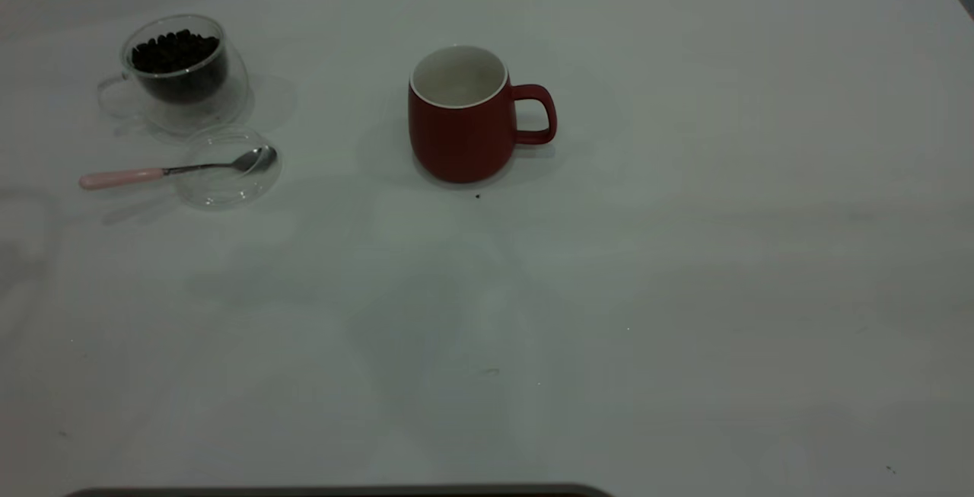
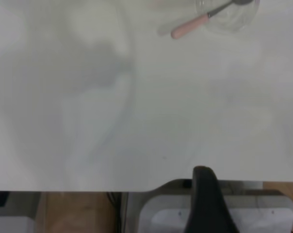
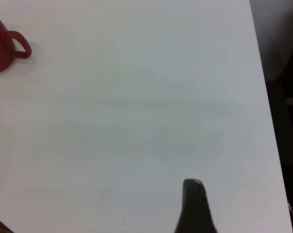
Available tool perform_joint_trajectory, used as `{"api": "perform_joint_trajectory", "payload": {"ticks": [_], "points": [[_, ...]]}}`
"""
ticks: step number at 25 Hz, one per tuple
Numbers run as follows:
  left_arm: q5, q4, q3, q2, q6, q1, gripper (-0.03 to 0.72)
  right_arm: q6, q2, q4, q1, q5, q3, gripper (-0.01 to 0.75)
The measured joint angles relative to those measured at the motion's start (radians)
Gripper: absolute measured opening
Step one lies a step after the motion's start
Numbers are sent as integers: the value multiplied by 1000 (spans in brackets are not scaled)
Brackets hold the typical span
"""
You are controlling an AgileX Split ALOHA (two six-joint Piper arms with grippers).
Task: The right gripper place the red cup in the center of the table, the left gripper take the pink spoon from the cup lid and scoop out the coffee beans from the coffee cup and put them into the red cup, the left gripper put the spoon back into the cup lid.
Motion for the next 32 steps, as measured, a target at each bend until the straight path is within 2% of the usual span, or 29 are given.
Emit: {"api": "perform_joint_trajectory", "payload": {"ticks": [4,11,18,26,29,32], "points": [[0,5,23,-84,-3,0,525,0,0,0,0,0,0,579],[0,8,232,-291,-45,0,525,0,0,0,0,0,0,579],[0,28,323,-486,-40,0,525,0,0,0,0,0,0,579],[0,28,576,-770,49,0,525,0,0,0,0,0,0,579],[0,30,659,-839,58,-44,525,0,0,0,0,0,0,579],[-6,30,729,-891,49,-145,525,0,0,0,0,0,0,579]]}}
